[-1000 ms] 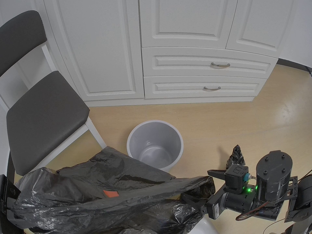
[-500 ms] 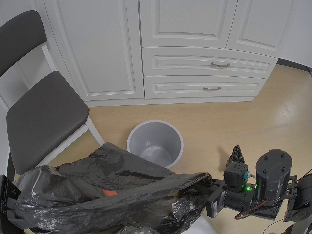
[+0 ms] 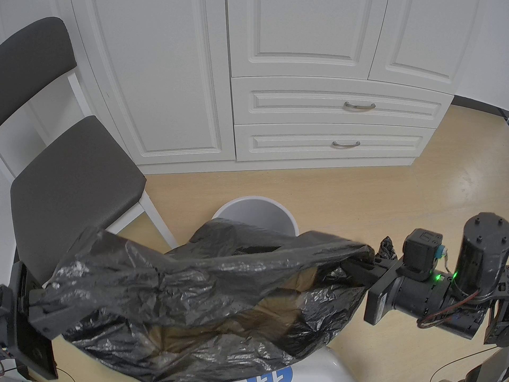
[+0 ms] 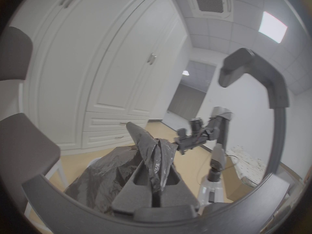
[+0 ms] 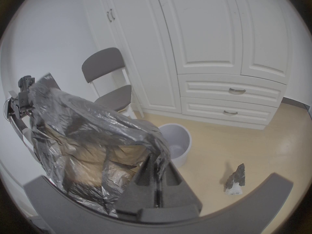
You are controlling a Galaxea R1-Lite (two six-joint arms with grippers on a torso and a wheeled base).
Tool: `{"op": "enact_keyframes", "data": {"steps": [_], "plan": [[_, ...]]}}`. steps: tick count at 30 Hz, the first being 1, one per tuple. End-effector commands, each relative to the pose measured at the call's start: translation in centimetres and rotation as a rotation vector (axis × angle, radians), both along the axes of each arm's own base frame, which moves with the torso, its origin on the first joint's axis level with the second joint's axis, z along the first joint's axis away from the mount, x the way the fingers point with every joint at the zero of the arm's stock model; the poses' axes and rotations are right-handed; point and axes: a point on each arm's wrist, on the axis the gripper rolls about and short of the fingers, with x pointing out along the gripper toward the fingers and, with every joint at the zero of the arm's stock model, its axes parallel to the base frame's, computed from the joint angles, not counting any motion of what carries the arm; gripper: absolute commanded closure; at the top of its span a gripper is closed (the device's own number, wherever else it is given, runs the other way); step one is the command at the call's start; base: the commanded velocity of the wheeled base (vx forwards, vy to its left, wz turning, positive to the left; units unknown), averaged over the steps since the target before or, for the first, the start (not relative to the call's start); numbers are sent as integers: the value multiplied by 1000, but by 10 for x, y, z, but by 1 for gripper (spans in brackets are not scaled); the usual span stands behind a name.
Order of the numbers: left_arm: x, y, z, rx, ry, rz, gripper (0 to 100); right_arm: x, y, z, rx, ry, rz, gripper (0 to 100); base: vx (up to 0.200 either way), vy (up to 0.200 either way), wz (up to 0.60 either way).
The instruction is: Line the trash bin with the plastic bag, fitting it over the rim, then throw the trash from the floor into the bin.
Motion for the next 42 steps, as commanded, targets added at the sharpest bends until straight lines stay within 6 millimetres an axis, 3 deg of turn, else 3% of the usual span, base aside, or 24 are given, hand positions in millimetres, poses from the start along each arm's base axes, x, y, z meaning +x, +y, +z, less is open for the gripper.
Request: {"op": "enact_keyframes", "data": {"steps": [1, 10, 19, 32, 42], "plan": [[26, -18, 4, 33, 90, 107, 100, -3, -17, 22, 68, -71, -39, 100, 0, 0, 0], [50, -51, 12, -21, 236, 299, 100, -4, -27, 33, 89, -114, -74, 100, 0, 0, 0], [64, -71, 10, -57, 351, 284, 100, -1, -41, 50, 131, -175, -134, 100, 0, 0, 0], [100, -108, -19, -98, 571, 300, 100, 7, -56, 53, 119, -188, -213, 100, 0, 0, 0], [127, -130, -55, -110, 737, 344, 100, 12, -64, 53, 88, -166, -237, 100, 0, 0, 0]]}}
